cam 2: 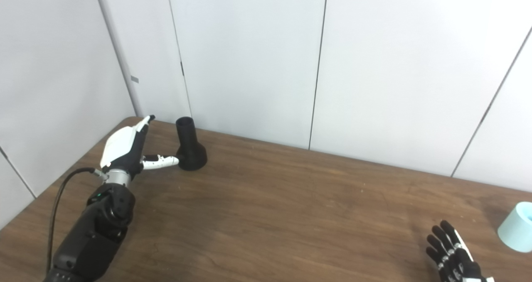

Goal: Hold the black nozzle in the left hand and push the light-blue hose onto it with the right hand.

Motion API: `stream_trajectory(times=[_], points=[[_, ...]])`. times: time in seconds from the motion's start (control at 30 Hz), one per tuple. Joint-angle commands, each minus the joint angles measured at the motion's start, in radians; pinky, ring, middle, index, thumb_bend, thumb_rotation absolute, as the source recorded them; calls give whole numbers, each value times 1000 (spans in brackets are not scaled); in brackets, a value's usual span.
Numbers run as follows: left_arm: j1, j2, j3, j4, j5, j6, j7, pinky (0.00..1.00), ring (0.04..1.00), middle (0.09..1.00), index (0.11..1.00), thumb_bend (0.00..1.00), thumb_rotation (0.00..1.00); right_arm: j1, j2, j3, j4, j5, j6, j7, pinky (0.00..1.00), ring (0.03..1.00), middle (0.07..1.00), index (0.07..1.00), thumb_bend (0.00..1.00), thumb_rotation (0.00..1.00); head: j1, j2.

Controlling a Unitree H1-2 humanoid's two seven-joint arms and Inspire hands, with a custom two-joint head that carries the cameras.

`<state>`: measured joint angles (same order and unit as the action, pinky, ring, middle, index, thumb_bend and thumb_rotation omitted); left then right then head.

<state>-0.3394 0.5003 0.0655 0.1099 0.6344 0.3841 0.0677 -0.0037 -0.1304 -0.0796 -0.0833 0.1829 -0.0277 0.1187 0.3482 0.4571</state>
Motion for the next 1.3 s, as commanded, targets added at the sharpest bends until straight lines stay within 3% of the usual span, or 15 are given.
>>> stream_trajectory(times=[0.0,0.1,0.3,0.6,0.77,1.0,1.27], points=[[-61,21,16,2,-38,10,-16,1000,970,960,942,948,543,5,-3,2,11,3,-24,12,896,917,918,933,619,1000,1,1],[-71,8,38,4,-97,35,-44,1000,984,976,937,950,619,4,-5,1,5,2,-22,11,890,916,913,933,619,1000,-4,7],[-99,-17,39,20,-137,84,-72,1000,997,977,936,960,633,-3,-9,-2,10,-2,-25,8,873,908,897,919,626,1000,-7,4],[-131,-27,-54,99,-114,72,-57,1000,1000,977,933,956,619,-7,3,13,7,-36,-27,1,893,929,899,910,615,1000,-14,5],[-174,-17,-100,163,-87,83,-72,1000,1000,977,937,952,598,-5,-6,11,2,-37,-25,8,889,924,898,903,538,1000,-14,5],[-218,-4,-135,253,-72,57,-35,1000,1000,979,943,999,517,0,-13,10,-4,-42,-30,9,885,922,897,905,554,1000,-20,8],[-225,-6,-132,279,-65,64,24,1000,1000,977,944,993,483,2,-18,11,-5,-47,-27,8,880,919,899,905,560,1000,-19,17]])
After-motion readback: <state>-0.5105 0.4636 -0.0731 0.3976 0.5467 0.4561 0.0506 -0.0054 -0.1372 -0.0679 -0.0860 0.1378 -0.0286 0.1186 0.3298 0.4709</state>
